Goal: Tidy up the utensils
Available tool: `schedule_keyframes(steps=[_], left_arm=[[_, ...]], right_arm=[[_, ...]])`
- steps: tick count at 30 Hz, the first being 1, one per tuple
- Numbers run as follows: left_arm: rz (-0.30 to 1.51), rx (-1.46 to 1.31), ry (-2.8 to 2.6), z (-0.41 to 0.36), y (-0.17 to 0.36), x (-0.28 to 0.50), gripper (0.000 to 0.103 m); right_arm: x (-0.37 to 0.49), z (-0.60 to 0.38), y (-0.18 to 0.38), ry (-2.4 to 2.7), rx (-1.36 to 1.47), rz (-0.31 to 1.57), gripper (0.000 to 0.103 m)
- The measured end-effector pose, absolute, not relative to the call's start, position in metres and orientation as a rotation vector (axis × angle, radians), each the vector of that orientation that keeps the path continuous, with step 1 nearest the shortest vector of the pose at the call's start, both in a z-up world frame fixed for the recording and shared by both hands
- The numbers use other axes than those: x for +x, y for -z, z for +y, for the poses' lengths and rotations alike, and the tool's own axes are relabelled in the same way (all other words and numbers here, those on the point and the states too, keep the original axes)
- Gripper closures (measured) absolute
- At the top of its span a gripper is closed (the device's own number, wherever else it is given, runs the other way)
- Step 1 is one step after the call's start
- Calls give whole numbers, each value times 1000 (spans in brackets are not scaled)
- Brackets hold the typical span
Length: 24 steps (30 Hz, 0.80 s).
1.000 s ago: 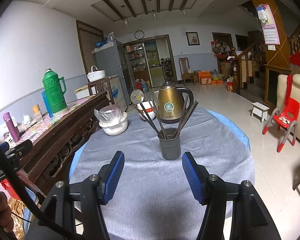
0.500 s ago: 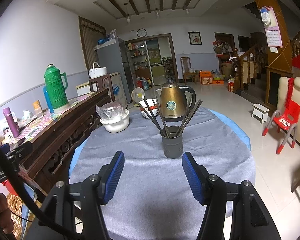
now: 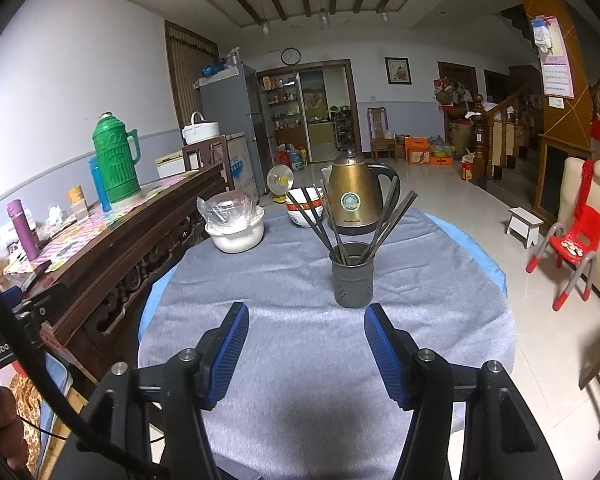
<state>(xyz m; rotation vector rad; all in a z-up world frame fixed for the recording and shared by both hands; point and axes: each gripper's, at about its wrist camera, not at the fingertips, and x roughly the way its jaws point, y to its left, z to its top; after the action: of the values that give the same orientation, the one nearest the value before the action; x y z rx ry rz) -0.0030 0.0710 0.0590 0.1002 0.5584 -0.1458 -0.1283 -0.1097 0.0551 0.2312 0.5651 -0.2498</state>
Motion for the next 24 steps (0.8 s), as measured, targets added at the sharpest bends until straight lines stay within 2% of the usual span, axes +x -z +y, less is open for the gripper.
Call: schedule_keyframes(steps=[24], left_arm=[[607, 106, 155, 73, -42, 1, 3]], right_arm=[[-123, -104, -52, 253, 215, 583, 39]])
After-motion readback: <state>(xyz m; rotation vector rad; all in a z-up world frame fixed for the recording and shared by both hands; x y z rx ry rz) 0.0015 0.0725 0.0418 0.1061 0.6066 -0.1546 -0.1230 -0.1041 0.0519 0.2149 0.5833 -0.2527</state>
